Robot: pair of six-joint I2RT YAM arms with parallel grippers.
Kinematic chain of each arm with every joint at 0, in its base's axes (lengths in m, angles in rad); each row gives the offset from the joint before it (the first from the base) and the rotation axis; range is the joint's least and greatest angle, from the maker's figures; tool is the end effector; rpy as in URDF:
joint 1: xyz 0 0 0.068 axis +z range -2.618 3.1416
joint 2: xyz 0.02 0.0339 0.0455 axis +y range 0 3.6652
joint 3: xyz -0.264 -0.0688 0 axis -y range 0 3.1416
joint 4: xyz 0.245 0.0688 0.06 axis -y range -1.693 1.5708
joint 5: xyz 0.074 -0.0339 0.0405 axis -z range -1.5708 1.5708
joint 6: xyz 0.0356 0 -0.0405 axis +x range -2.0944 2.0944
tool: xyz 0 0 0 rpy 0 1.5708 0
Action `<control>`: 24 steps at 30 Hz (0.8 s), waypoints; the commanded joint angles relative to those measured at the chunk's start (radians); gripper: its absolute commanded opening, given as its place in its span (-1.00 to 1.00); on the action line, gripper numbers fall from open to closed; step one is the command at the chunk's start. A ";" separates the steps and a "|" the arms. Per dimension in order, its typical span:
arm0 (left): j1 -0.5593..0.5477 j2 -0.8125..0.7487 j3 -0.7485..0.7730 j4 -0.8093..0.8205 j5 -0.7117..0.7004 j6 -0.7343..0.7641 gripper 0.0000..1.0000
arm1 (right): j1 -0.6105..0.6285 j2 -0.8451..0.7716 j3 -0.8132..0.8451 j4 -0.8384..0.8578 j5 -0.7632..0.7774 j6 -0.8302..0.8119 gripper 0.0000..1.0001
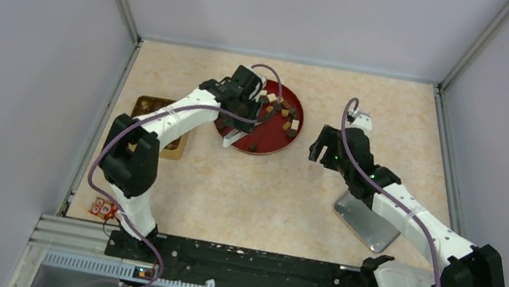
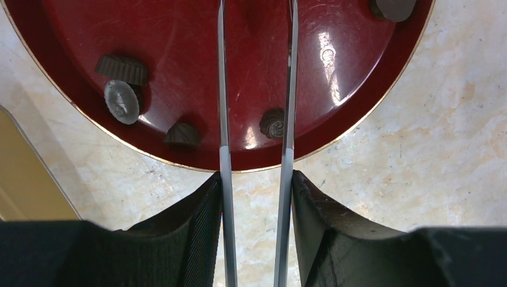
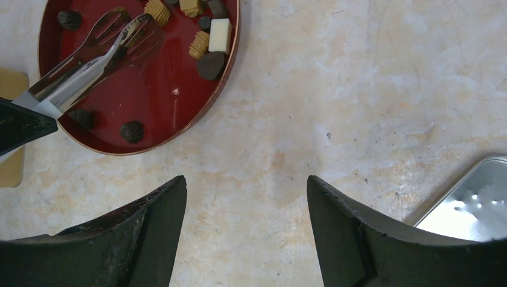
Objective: Pack the chocolate
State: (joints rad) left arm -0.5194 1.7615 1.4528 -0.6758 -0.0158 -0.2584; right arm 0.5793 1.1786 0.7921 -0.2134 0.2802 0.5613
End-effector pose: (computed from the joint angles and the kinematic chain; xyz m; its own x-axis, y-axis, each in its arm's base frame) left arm 0.3322 -0.1893 0.2641 -0.8240 0.1768 -0.5383 0.2877 0.9490 -0.1287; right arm 0.2213 0.1330 0.2596 -0.5783 0.2329 -0.7818 -0.0322 0.9511 0.3072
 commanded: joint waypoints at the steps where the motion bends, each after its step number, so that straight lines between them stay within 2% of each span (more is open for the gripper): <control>1: -0.005 0.028 0.046 0.061 0.006 0.005 -0.01 | -0.009 -0.007 0.010 0.007 0.017 0.007 0.44; 16: -0.005 0.108 0.120 0.067 0.041 0.000 -0.03 | -0.010 0.005 0.021 0.007 0.024 0.012 0.44; 24: -0.007 0.088 0.108 0.065 0.026 -0.012 -0.40 | -0.010 0.010 0.023 0.007 0.021 0.015 0.44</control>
State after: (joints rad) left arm -0.5205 1.8637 1.5311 -0.6460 0.0147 -0.2634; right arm 0.5793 1.1812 0.7921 -0.2176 0.2871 0.5686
